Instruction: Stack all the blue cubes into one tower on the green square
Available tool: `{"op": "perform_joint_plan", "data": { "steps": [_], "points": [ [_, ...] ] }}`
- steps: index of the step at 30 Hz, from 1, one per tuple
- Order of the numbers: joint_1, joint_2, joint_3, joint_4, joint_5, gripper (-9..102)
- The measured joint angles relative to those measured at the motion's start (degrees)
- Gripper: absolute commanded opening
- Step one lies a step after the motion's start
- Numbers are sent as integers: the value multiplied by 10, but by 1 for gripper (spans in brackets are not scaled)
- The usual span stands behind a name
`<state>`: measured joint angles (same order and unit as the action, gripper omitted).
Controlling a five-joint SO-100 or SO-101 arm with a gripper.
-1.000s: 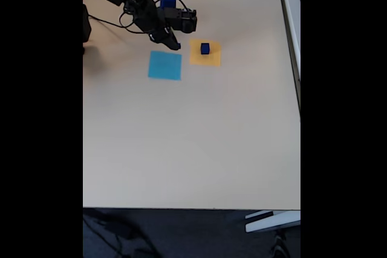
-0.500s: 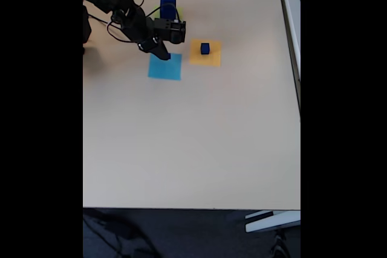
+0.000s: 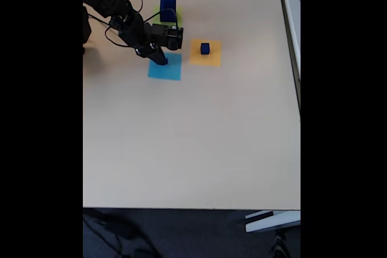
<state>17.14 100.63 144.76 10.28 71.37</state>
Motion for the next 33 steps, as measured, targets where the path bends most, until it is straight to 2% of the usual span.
{"op": "perform_joint_plan", "data": {
  "steps": [17,27,33],
  "points": [
    [3,-4,0,-10,5,15],
    [-32,-6,-11,-10,37,16],
    [-59,-6,-53,19,64,16]
  ]
}}
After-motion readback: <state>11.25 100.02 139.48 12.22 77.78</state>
